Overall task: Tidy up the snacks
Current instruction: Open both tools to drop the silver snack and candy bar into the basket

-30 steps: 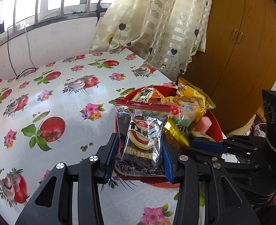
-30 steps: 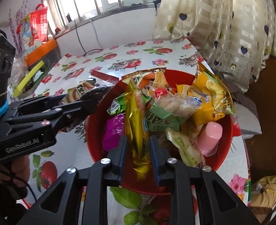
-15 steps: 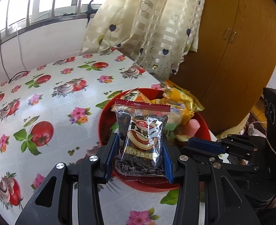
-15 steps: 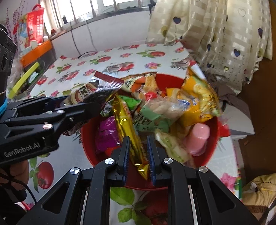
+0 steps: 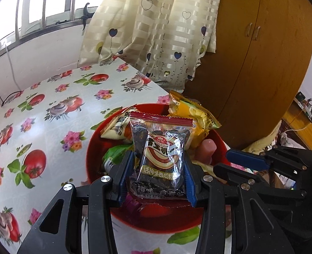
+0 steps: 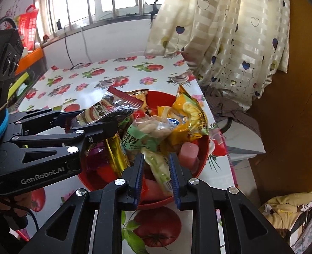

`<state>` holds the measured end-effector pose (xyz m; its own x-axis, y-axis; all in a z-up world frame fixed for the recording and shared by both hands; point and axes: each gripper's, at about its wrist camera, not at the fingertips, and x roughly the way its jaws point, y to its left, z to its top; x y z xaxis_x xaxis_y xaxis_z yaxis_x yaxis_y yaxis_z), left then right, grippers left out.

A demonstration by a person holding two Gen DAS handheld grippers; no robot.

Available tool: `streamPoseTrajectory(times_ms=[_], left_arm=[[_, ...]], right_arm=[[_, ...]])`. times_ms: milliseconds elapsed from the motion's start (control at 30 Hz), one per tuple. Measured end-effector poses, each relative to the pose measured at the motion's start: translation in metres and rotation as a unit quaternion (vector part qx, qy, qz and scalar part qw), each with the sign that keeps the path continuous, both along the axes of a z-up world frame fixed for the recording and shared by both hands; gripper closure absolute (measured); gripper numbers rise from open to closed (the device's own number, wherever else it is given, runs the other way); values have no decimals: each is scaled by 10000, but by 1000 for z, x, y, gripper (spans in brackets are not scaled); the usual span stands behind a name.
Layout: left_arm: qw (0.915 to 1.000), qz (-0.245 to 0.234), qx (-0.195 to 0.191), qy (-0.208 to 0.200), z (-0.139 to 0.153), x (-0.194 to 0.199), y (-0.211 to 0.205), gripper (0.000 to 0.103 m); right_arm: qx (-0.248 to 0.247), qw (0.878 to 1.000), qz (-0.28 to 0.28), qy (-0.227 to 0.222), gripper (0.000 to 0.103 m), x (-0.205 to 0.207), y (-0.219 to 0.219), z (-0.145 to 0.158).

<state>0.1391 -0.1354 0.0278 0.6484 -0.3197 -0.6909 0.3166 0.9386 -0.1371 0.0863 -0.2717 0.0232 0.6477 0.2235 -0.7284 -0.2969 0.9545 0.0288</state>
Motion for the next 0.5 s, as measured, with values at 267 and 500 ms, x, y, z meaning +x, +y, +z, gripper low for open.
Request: streamPoseTrajectory(times_ms=[267, 500], left_arm=[[9999, -146, -24, 20, -3, 13, -13, 58], [9994, -195, -259, 128, -5, 22, -12, 52]], right_arm=[[-27, 9999, -113, 60, 81, 6, -9, -2], [-96, 9999, -114, 74, 78, 9, -7, -2]])
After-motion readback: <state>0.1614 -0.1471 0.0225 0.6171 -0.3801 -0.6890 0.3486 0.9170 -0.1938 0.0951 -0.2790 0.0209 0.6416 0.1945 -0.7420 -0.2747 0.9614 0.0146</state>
